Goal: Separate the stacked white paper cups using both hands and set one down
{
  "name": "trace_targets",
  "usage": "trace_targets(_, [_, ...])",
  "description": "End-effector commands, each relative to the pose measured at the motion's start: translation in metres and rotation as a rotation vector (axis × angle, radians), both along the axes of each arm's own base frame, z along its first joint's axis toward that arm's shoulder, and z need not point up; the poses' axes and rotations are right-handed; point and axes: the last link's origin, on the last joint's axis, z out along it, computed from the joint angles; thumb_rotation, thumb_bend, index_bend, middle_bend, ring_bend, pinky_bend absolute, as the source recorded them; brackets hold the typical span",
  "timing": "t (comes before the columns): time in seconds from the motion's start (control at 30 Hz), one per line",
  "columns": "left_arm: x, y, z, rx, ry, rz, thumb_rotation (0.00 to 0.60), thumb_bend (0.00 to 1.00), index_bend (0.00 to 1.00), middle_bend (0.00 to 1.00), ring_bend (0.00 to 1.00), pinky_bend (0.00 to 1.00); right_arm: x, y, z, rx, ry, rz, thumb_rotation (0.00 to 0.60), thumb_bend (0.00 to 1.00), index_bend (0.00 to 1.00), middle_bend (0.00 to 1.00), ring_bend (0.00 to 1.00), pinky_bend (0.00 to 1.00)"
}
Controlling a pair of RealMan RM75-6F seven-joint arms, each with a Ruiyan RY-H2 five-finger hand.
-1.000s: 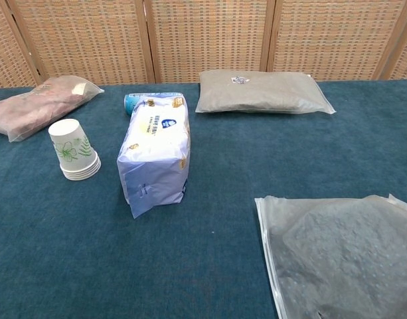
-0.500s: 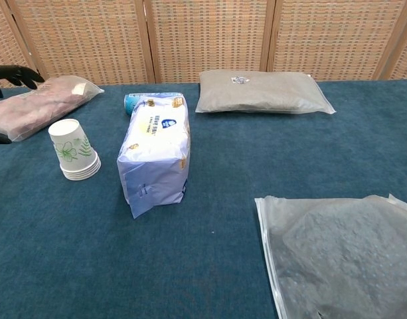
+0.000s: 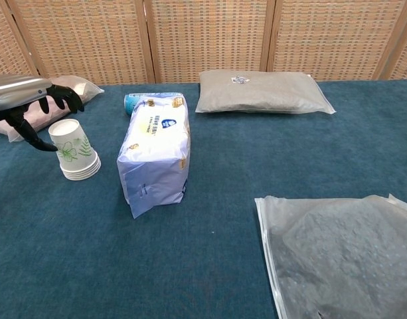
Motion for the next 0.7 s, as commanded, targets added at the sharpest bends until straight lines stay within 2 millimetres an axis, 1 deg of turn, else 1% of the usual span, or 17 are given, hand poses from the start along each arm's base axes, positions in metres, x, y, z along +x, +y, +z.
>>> trace_targets(0.03, [0.0013,0.0009,-0.0013,0.003,0.004,-0.006,0.6,0.17,0.3,0.32,0.28,0.34,-0.0006,-0.0002,-0.0002,0.002,-0.002,-0.003,0.6,0.0,0.0,0.0,0.0,0.0])
trace_targets(0.43, [0.0014,0.0013,-0.0078,0.003,0.031,0.004,0.6,0.17,0.43,0.43,0.39,0.44,-0.0017,-0.0009,0.0012,0.001,-0.014,-0.005,0.6,0.0,0.0,0.0,0.0,0.0])
trace_targets(0.53, [0.0019,0.0025,-0.0052,0.017,0.021,0.006,0.6,0.17,0.46,0.46,0.41,0.46,-0.0018,-0.0007,0.0016,0.001,-0.015,-0.006,0.6,0.0,0.0,0.0,0.0,0.0])
trace_targets(0.7, [0.0023,0.0041,0.0008,0.028,-0.002,0.016,0.6,0.17,0.46,0.46,0.42,0.46,-0.0012,-0.0009,-0.0001,0.007,-0.012,-0.004,0.6,0.0,0.0,0.0,0.0,0.0])
